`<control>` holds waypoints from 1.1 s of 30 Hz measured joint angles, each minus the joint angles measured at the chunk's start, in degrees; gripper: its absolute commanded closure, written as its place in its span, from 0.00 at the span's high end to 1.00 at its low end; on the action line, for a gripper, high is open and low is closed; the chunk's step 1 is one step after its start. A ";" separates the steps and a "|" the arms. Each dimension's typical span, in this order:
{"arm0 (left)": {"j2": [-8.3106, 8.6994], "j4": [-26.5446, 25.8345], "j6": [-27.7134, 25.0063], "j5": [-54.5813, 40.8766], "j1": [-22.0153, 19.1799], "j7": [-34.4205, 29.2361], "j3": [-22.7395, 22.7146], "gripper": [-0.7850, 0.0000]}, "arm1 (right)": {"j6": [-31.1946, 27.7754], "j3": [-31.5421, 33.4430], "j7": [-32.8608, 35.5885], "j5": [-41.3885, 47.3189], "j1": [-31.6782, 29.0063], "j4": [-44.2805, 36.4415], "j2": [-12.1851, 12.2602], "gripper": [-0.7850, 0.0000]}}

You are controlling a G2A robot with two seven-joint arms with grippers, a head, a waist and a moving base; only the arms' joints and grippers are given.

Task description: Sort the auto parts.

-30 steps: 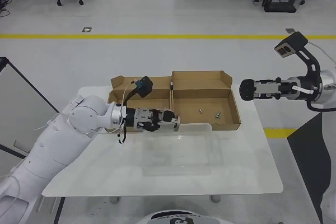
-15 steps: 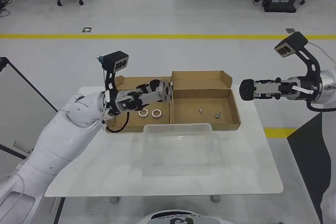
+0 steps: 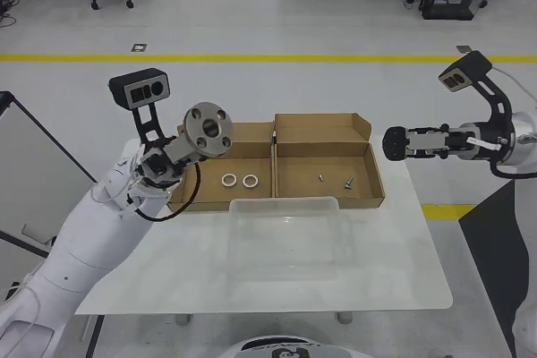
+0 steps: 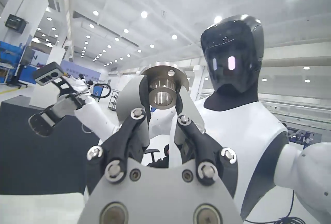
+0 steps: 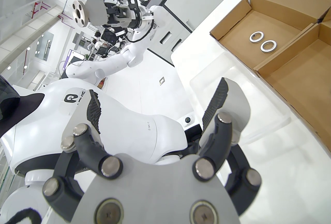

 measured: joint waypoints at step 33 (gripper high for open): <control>-5.19 0.43 9.45 17.20 8.50 -9.47 -14.20 0.00 | 0.00 0.00 0.00 0.00 0.00 0.00 0.00 1.00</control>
